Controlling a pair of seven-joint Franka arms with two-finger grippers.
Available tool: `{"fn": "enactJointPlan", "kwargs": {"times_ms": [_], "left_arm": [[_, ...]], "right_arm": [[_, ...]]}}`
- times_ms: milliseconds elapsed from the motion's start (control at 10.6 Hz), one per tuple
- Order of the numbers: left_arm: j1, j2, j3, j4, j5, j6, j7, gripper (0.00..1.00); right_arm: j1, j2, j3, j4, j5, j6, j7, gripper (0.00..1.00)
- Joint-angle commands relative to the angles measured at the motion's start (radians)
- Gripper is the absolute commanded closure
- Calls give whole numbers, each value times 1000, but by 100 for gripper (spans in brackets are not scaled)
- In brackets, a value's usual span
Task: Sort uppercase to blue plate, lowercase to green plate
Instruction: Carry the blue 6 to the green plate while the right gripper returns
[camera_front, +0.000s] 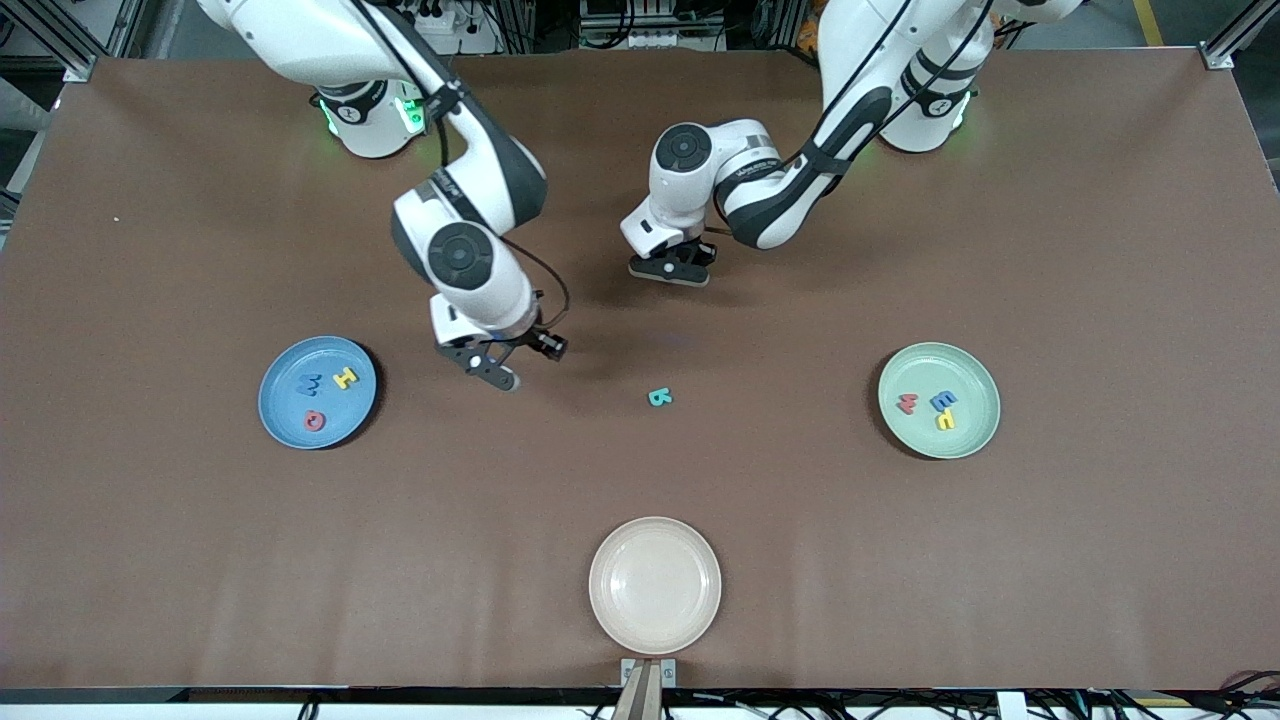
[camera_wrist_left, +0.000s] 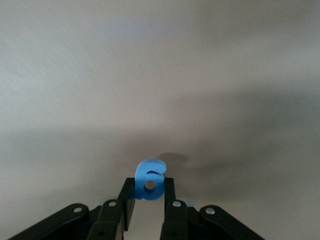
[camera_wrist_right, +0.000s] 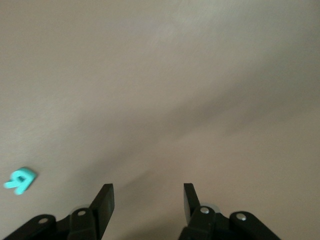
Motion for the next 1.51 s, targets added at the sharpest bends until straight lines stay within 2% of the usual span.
{"fn": "enactJointPlan", "kwargs": {"times_ms": [0, 188, 470, 658, 847, 1035, 1129, 1223, 1317, 1411], "left_arm": [[120, -134, -34, -24, 31, -98, 2, 100], [246, -169, -35, -21, 19, -106, 164, 100], [523, -185, -75, -19, -13, -106, 466, 100], [675, -179, -75, -18, -24, -106, 675, 100], [731, -159, -55, -19, -27, -106, 736, 100], [733, -105, -3, -19, -27, -106, 734, 100], [733, -93, 12, -16, -27, -104, 734, 82], [733, -96, 23, -15, -27, -104, 734, 31], [733, -102, 29, -15, -27, -106, 736, 0], [733, -105, 29, -7, -26, -106, 736, 0]], "right_arm": [[45, 118, -2, 147, -6, -5, 180, 36], [85, 196, -7, 248, -17, -6, 283, 35], [143, 267, -59, 334, -21, -5, 375, 35], [200, 316, -97, 396, -21, -6, 518, 35], [228, 339, -130, 421, -20, -5, 609, 33], [242, 372, -151, 454, -15, 13, 669, 33], [251, 410, -151, 503, -15, 27, 725, 33], [269, 447, -156, 558, -17, 26, 761, 33], [294, 468, -192, 575, -14, 21, 764, 33], [300, 477, -202, 580, -11, 24, 765, 33]]}}
